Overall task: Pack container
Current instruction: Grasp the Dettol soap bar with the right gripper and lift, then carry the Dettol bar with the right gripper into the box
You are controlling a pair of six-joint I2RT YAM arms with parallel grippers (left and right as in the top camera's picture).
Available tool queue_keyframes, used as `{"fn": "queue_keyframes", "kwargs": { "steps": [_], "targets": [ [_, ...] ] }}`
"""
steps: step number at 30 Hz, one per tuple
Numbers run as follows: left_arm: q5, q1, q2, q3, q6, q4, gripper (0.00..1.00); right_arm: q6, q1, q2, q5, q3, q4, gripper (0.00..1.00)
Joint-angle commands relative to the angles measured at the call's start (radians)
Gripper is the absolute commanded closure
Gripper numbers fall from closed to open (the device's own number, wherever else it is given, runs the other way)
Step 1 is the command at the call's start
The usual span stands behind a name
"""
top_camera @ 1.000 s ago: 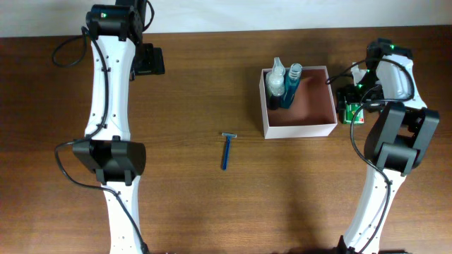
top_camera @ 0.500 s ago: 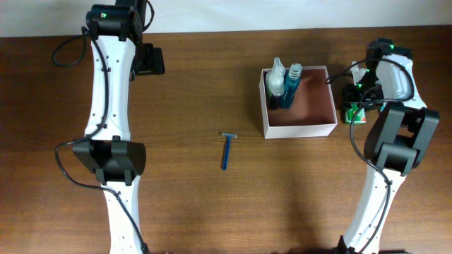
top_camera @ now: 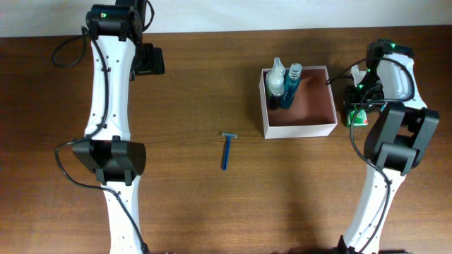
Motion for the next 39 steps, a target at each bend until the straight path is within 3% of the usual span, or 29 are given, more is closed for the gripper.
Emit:
{"fn": "queue_keyframes", "kwargs": {
  "steps": [1,8,14,27,39],
  "targets": [
    [0.003,0.002,-0.026,-0.002,0.016,0.002,0.01,0.003,-0.005,0.01,0.009,0.122,-0.046,0.55],
    [0.003,0.002,-0.026,-0.002,0.016,0.002,0.01,0.082,-0.001,0.009,-0.003,0.429,-0.237,0.55],
    [0.004,0.002,-0.026,-0.002,0.016,0.002,0.01,0.111,0.043,-0.042,-0.165,0.577,-0.358,0.55],
    [0.004,0.002,-0.026,-0.002,0.016,0.002,0.01,0.239,0.217,-0.104,-0.214,0.565,-0.358,0.53],
    [0.004,0.002,-0.026,-0.002,0.016,0.002,0.01,0.226,0.24,-0.103,-0.21,0.407,-0.358,0.52]
  ]
}}
